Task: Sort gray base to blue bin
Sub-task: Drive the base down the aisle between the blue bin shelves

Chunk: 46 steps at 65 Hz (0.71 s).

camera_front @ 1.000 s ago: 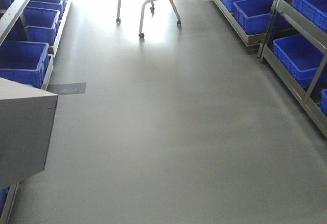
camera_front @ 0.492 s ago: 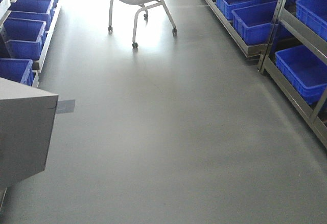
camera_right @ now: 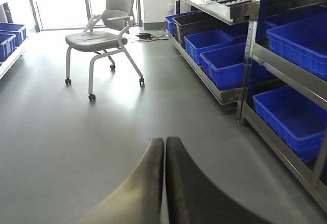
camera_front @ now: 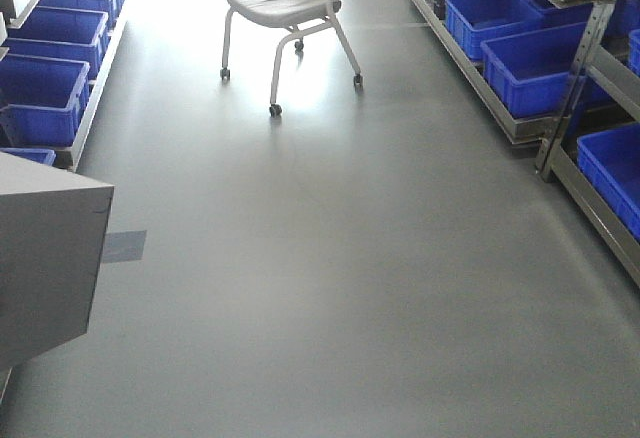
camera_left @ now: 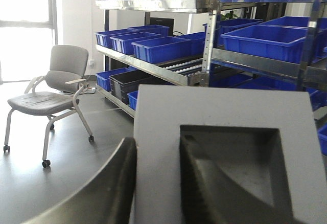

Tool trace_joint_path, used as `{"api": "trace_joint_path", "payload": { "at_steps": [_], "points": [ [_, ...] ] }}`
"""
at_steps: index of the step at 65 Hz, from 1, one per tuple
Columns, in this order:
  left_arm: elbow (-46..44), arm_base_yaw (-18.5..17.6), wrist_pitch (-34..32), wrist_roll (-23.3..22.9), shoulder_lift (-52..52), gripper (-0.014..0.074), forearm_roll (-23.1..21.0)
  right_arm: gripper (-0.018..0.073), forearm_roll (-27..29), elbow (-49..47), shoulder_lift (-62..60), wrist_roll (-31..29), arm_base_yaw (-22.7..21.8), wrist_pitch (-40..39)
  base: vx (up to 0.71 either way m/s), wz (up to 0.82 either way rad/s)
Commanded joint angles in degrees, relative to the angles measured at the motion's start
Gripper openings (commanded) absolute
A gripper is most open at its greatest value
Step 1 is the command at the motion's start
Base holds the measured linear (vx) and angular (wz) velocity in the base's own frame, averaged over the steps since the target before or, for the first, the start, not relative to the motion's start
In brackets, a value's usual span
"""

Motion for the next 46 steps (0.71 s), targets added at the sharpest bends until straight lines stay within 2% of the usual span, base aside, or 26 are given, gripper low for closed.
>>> {"api": "trace_joint_path", "payload": {
  "at_steps": [1,46],
  "points": [
    [-1.7,-0.2,-6.0,-0.4,0.6,0.0002,-0.9,-0.0005,-0.4,0.1,-0.1,-0.7,0.0,-4.2,0.4,0.06],
    [-1.7,-0.2,-6.0,-0.4,0.6,0.0002,-0.9,-0.0005,-0.4,0.1,-0.1,-0.7,0.0,-4.2,0.38,0.01]
  ]
}}
